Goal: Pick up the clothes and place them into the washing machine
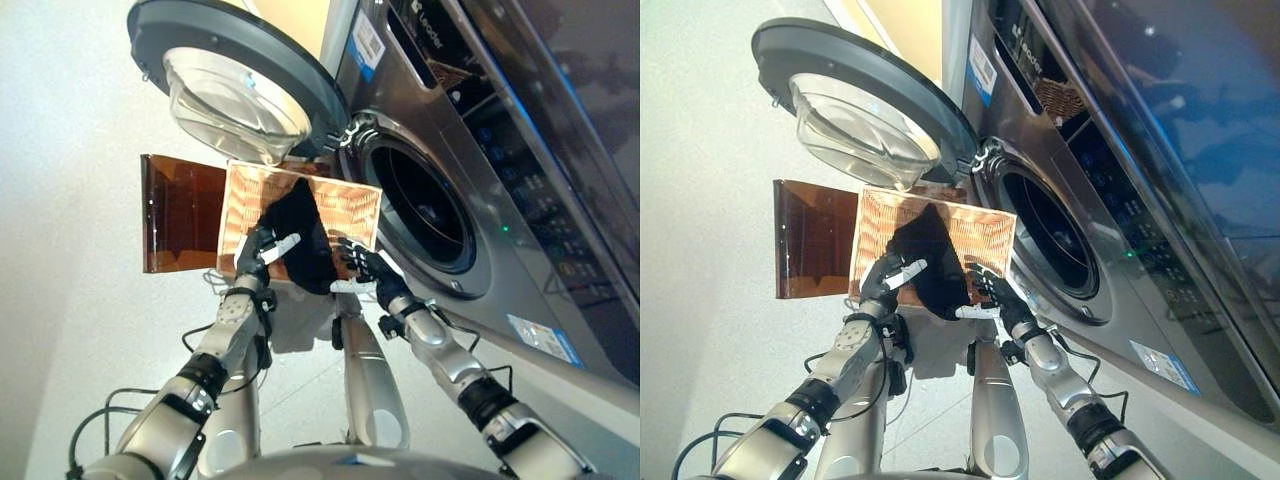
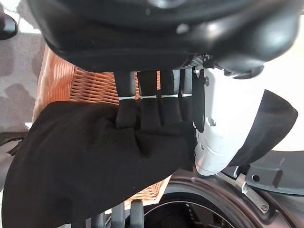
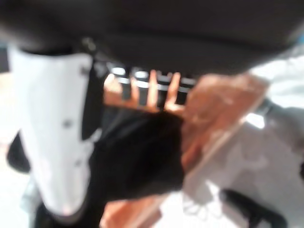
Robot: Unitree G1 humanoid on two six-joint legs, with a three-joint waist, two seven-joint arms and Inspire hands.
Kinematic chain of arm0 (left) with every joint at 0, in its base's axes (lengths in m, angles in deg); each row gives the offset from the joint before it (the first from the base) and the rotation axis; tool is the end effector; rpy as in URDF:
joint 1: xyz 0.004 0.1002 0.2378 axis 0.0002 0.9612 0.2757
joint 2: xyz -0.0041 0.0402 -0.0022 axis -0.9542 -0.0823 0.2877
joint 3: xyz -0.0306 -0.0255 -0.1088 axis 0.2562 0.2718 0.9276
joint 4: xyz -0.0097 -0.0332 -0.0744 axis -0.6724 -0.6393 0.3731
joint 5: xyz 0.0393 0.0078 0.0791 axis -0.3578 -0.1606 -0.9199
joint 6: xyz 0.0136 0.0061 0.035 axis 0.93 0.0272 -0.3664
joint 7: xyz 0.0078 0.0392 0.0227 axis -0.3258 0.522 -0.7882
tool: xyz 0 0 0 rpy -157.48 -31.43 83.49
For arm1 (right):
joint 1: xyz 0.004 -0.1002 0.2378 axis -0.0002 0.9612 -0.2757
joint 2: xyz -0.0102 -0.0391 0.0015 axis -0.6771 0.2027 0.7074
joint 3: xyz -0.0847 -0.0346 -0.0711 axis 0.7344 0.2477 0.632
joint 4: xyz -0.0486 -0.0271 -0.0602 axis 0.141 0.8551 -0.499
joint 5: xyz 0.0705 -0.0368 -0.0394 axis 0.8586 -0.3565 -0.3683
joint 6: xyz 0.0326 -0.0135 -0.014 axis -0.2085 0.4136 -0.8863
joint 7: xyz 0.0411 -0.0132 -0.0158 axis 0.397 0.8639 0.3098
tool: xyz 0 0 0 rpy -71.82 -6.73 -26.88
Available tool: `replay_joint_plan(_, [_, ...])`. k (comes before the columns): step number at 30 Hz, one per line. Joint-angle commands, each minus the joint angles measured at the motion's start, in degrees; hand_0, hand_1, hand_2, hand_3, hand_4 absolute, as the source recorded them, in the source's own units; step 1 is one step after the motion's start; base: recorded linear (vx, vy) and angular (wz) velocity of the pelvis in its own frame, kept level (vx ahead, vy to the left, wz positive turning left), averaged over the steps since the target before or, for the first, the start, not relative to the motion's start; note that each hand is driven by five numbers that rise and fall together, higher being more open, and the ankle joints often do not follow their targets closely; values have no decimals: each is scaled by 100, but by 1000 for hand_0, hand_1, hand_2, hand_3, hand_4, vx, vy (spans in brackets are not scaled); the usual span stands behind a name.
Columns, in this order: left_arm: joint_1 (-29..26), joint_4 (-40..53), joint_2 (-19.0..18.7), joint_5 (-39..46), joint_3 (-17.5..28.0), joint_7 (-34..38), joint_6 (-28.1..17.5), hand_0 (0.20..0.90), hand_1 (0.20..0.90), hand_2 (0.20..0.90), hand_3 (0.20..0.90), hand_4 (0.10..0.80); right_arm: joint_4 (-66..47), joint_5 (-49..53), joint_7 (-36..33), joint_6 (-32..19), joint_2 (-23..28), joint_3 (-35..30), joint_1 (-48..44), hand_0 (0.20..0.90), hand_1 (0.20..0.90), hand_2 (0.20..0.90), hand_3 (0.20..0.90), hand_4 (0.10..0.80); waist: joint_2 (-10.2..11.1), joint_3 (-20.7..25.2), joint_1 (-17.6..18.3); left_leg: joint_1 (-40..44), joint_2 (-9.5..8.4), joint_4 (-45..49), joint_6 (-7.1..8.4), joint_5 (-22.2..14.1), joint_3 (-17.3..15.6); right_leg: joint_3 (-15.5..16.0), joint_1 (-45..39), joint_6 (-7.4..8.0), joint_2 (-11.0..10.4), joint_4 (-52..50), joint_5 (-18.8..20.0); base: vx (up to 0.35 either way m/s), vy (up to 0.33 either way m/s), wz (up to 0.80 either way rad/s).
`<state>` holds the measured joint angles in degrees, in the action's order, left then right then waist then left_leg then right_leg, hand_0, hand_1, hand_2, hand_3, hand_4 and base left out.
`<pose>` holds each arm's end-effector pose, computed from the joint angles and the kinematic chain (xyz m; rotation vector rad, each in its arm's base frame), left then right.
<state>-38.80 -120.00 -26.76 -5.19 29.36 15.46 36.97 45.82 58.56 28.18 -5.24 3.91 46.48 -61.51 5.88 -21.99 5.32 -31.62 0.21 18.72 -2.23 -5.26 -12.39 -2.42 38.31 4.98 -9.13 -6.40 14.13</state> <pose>0.2473 0.1358 -0.0035 -0.1600 0.2256 -0.0359 0.2181 -0.1713 -0.0070 -0.2350 0.2192 0.3695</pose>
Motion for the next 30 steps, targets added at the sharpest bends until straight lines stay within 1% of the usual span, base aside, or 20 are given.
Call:
replay_joint_plan(1, [154, 818, 183, -186, -250, -348, -278, 200, 200, 200, 200, 300, -396, 87, 146, -218, 202, 97, -8, 900, 900, 900, 900, 800, -353, 556, -41, -494, -57, -929, 280, 945, 332, 318, -83, -127, 252, -168, -488, 0, 0, 0])
replay_joint_plan(3, [136, 783, 204, -176, -260, -339, -281, 200, 200, 200, 200, 300, -344, 207, 163, -220, 124, 141, -59, 900, 900, 900, 900, 800, -358, 556, -52, -500, -62, -935, 276, 949, 323, 314, -72, -126, 252, -166, -484, 0, 0, 0])
replay_joint_plan(6, [107, 750, 226, -191, -273, -328, -284, 200, 200, 200, 200, 300, -370, 75, 143, -191, 68, 235, -148, 900, 900, 900, 900, 800, -365, 566, -66, -506, -63, -937, 279, 952, 326, 315, -67, -126, 256, -169, -487, 0, 0, 0])
replay_joint_plan(8, [118, 775, 226, -176, -292, -331, -277, 200, 200, 200, 200, 300, -352, 339, 188, -188, -17, 244, -171, 900, 900, 900, 900, 800, -371, 576, -76, -498, -63, -949, 276, 955, 332, 317, -70, -126, 254, -164, -487, 0, 0, 0])
replay_joint_plan(10, [126, 775, 224, -174, -294, -347, -273, 200, 200, 200, 200, 300, -366, 398, 221, -181, -33, 273, -177, 900, 900, 900, 900, 800, -374, 575, -81, -500, -60, -947, 276, 955, 329, 317, -66, -126, 254, -167, -487, 0, 0, 0])
replay_joint_plan(17, [110, 792, 228, -208, -312, -379, -250, 200, 200, 200, 200, 300, -294, 296, 317, -100, -83, 471, -307, 900, 900, 900, 900, 800, -377, 584, -114, -511, -63, -965, 268, 957, 334, 325, -55, -123, 250, -157, -486, 0, 0, 0])
replay_joint_plan(24, [97, 769, 259, -203, -339, -399, -223, 200, 200, 200, 200, 300, -116, 119, 257, -35, -233, 598, -484, 900, 900, 900, 900, 800, -389, 570, -136, -499, -70, -983, 263, 962, 335, 324, -54, -119, 246, -150, -480, 0, 0, 0])
replay_joint_plan(30, [114, 825, 266, -137, -362, -494, -209, 200, 200, 200, 200, 300, -60, -26, 430, 16, -275, 854, -736, 900, 900, 900, 900, 800, -404, 584, -170, -524, -70, -963, 257, 953, 351, 325, -33, -123, 237, -163, -489, 0, 0, 0])
